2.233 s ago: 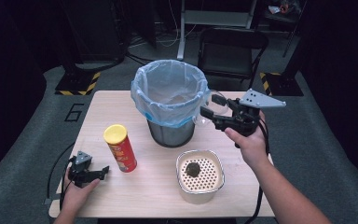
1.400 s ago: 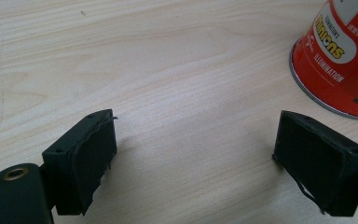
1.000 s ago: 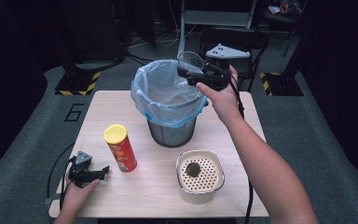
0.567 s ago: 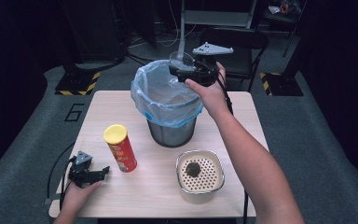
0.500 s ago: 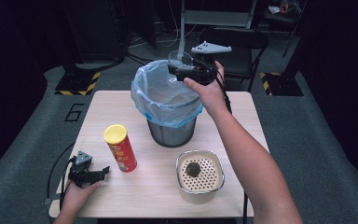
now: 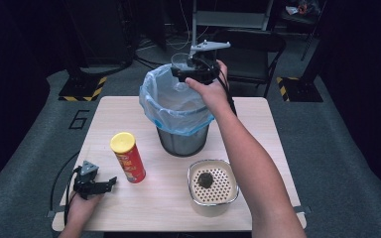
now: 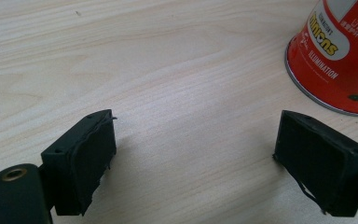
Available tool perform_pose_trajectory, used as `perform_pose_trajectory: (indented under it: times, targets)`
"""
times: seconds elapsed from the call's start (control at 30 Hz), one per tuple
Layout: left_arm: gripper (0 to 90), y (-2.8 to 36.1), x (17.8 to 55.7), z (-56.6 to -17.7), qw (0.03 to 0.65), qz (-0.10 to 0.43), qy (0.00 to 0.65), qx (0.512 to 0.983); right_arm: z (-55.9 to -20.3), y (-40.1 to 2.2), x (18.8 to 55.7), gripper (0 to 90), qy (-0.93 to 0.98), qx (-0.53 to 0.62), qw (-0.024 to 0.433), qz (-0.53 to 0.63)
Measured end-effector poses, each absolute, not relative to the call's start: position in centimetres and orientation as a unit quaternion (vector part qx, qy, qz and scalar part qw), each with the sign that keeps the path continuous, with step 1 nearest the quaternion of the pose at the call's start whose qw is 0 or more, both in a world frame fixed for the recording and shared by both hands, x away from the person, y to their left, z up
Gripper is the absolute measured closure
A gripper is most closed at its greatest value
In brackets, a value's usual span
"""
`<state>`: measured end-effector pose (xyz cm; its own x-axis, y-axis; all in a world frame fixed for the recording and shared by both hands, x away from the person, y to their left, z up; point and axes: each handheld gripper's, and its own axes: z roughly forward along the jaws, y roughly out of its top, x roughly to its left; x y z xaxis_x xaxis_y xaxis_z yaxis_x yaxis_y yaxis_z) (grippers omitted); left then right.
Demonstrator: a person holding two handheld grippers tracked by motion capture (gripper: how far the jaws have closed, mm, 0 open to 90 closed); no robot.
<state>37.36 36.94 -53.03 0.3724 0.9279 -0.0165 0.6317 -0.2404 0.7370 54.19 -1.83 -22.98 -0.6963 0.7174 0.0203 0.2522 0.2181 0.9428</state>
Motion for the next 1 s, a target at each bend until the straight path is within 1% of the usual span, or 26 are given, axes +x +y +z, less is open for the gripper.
perform_pose_trajectory:
  times: [0.2,0.27,0.3,0.33,0.37,0.4,0.47,0.77,0.87,0.93,1.0]
  targets:
    - [12.0,36.9,37.3,-53.0,0.337,0.221,0.516,0.756,-23.4,-1.3,54.5,30.2,0.758,0.329,0.21,0.523]
    - [12.1,36.9,37.3,-53.0,0.336,0.221,0.516,0.756,-23.5,-1.1,54.4,27.5,0.761,0.323,0.211,0.522]
    - [12.1,36.9,37.3,-53.0,0.334,0.22,0.516,0.758,-23.6,-1.0,54.4,24.3,0.763,0.322,0.208,0.52]
    - [12.1,36.9,37.3,-53.0,0.334,0.22,0.516,0.757,-23.8,-1.0,54.5,18.1,0.766,0.323,0.199,0.519]
    - [12.1,36.9,37.3,-53.0,0.334,0.22,0.517,0.757,-24.0,-0.9,54.6,15.0,0.77,0.326,0.19,0.515]
    - [12.1,36.8,37.3,-53.0,0.336,0.221,0.519,0.754,-24.1,-0.8,54.5,14.9,0.774,0.327,0.19,0.507]
    - [12.1,36.8,37.3,-53.0,0.336,0.221,0.521,0.753,-24.2,-0.9,54.4,14.1,0.777,0.32,0.204,0.502]
    - [12.2,36.7,37.0,-53.0,0.337,0.223,0.527,0.748,-23.9,-2.3,53.7,14.3,0.773,0.322,0.196,0.511]
    - [12.5,36.7,37.0,-52.9,0.345,0.215,0.536,0.74,-23.8,-2.8,53.2,15.7,0.776,0.32,0.197,0.507]
    - [13.5,36.9,36.9,-52.8,0.349,0.206,0.542,0.736,-23.8,-3.1,52.8,21.0,0.775,0.312,0.191,0.515]
    - [15.2,37.1,36.9,-52.7,0.36,0.195,0.552,0.727,-23.8,-3.4,52.4,21.6,0.777,0.305,0.194,0.515]
